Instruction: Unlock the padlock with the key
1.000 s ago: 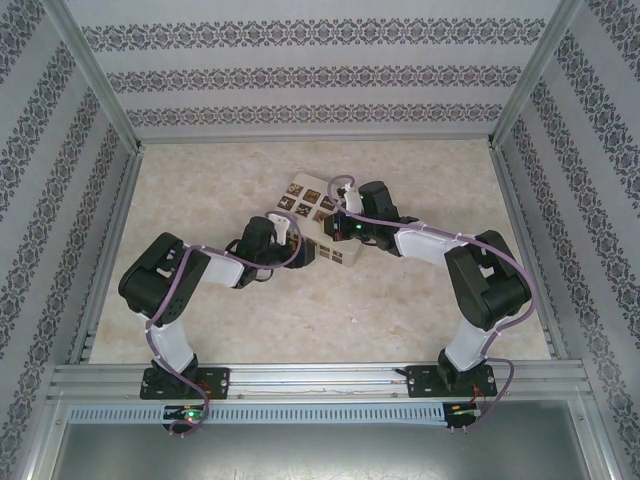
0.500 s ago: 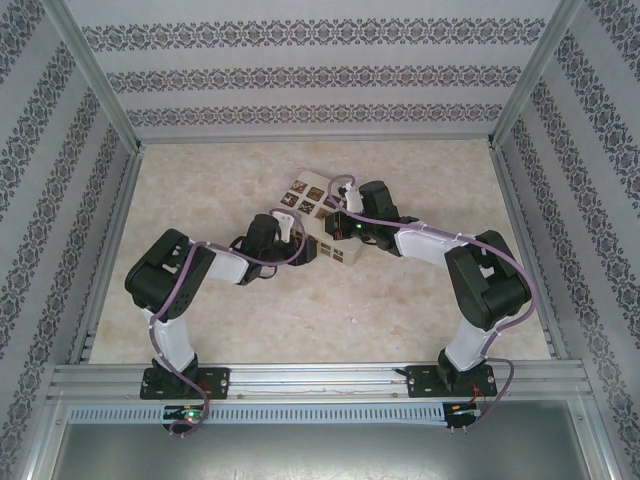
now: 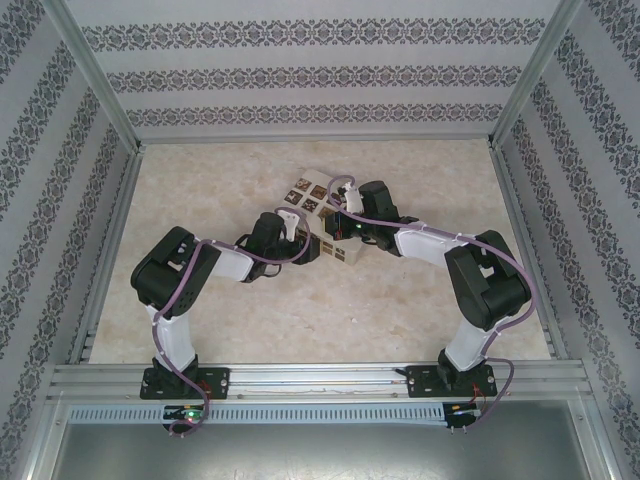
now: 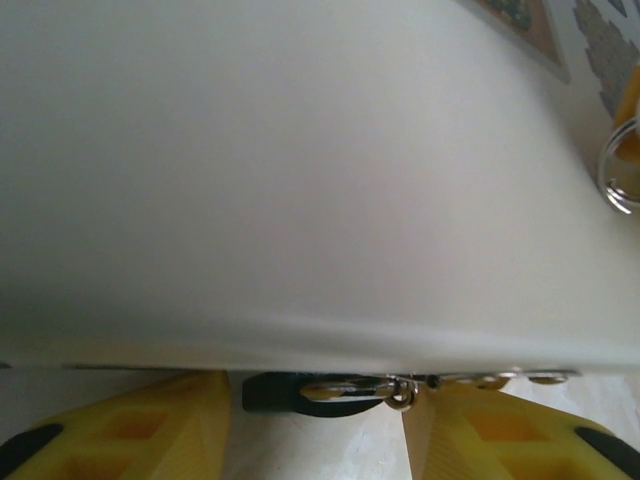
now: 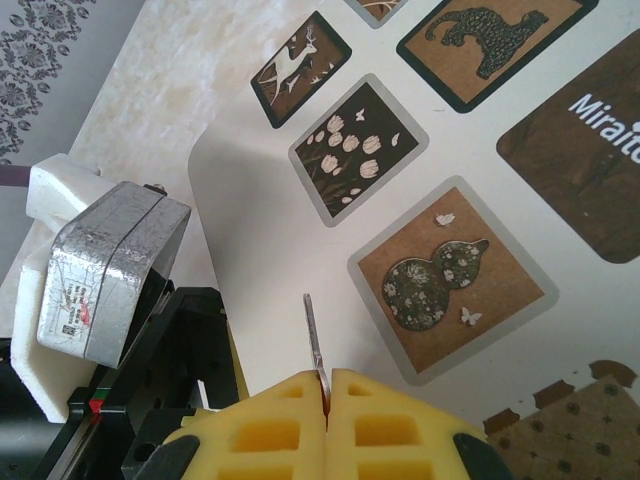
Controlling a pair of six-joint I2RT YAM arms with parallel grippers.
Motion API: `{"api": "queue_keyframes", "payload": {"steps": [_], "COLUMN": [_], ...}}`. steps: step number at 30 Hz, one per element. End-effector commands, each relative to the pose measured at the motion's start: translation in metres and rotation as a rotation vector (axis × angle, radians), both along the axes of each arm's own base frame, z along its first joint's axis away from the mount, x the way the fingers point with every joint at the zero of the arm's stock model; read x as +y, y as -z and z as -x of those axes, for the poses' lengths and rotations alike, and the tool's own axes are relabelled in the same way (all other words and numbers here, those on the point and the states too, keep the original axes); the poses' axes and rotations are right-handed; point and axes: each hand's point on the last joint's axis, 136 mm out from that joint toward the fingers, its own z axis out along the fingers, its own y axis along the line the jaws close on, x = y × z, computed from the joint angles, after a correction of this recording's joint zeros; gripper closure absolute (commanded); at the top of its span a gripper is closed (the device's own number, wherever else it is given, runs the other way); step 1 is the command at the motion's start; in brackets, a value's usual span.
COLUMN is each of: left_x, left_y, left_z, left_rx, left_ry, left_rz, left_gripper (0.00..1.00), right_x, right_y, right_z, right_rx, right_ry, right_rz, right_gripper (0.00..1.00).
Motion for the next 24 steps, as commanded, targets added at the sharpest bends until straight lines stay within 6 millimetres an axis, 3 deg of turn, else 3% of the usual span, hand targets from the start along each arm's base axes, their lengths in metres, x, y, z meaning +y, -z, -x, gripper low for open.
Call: {"api": "queue_keyframes", "payload": {"steps": [1, 14, 24], "left_x": [-0.03, -0.034, -0.033], "left_y": [0.008, 0.006, -0.004], "left_z": [0.02, 0.01, 0.002], "left_rx": [0.059, 0.042, 0.019], "left_ry": [0.1, 0.066, 0.02], "left_rz": [0.028, 0.02, 0.048], "left_gripper": [0.54, 0.66, 0.75], "right_x": [-0.004, -0.005, -0.005], "right_y": [0.023, 0.02, -0.003], "right_z": [0.016, 0.016, 0.012], "right_rx": [0.071, 0.063, 0.015], "right_ry": [-0.01, -0.01, -0.01], "right_rz": [0.055, 0.055, 0.022], "right_gripper": [1.0, 1.0, 1.0]}}
